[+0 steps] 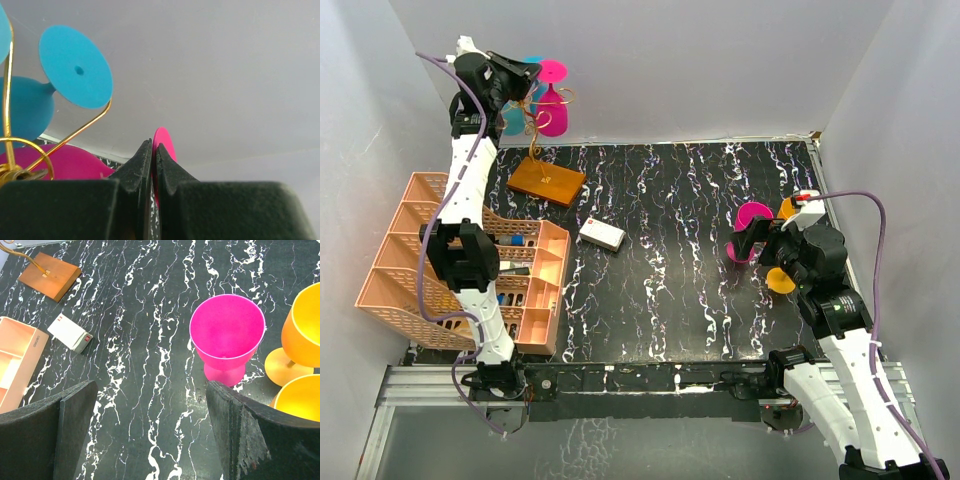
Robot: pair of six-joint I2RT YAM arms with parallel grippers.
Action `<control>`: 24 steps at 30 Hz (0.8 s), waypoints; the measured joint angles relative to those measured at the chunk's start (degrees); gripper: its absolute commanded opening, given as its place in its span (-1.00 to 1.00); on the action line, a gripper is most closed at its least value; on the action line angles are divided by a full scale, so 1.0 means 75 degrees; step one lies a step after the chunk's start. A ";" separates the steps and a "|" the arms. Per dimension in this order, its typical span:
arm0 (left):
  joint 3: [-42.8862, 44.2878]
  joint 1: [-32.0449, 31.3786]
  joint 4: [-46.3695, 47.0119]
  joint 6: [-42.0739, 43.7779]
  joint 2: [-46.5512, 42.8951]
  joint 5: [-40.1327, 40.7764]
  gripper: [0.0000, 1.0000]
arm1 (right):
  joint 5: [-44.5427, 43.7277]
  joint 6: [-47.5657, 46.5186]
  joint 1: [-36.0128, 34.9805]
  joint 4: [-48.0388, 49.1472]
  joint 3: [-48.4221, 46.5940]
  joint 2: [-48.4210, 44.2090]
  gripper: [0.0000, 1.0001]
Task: Take the wine glass off the wine glass rack
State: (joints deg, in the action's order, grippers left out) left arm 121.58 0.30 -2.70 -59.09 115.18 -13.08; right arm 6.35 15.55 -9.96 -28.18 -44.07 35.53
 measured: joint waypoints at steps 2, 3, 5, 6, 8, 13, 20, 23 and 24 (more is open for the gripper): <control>0.0184 -0.0020 0.0035 -0.0131 0.0119 0.0035 -1.00 | 0.0000 0.0000 0.0000 0.0003 0.0000 -0.0006 0.99; 0.0262 -0.0035 0.0058 -0.0172 0.0187 0.0044 -1.00 | 0.0000 0.0000 0.0000 0.0003 0.0000 -0.0006 0.99; 0.0423 -0.0087 0.0067 -0.0227 0.0321 0.0093 -1.00 | 0.0000 0.0000 0.0000 0.0003 0.0000 -0.0006 0.99; 0.0495 -0.0122 0.0067 -0.0245 0.0382 0.0134 -1.00 | 0.0000 0.0000 0.0000 0.0003 0.0000 -0.0009 0.99; 0.0627 -0.0189 0.0067 -0.0248 0.0516 0.0239 -1.00 | 0.0000 0.0000 0.0000 0.0003 0.0000 -0.0012 0.99; 0.0749 -0.0344 0.0061 -0.0242 0.0737 0.0434 -1.00 | -0.0003 0.0000 0.0000 0.0006 0.0000 -0.0020 0.99; 0.0866 -0.0577 0.0015 -0.0251 0.0863 0.0463 -1.00 | 0.0000 0.0000 0.0000 0.0015 0.0003 -0.0038 0.99; 0.0883 -0.0688 0.0032 -0.0312 0.0863 0.0405 -1.00 | 0.0000 0.0000 0.0000 0.0015 0.0003 -0.0038 0.99; 0.0892 -0.0723 0.0041 -0.0335 0.0863 0.0364 -1.00 | 0.0000 0.0000 0.0000 0.0015 0.0003 -0.0038 0.99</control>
State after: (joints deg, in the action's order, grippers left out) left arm 128.27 -5.13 -2.39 -61.60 121.64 -10.35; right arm 6.35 15.55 -9.96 -28.08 -44.05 35.24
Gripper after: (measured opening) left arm 0.030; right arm 0.993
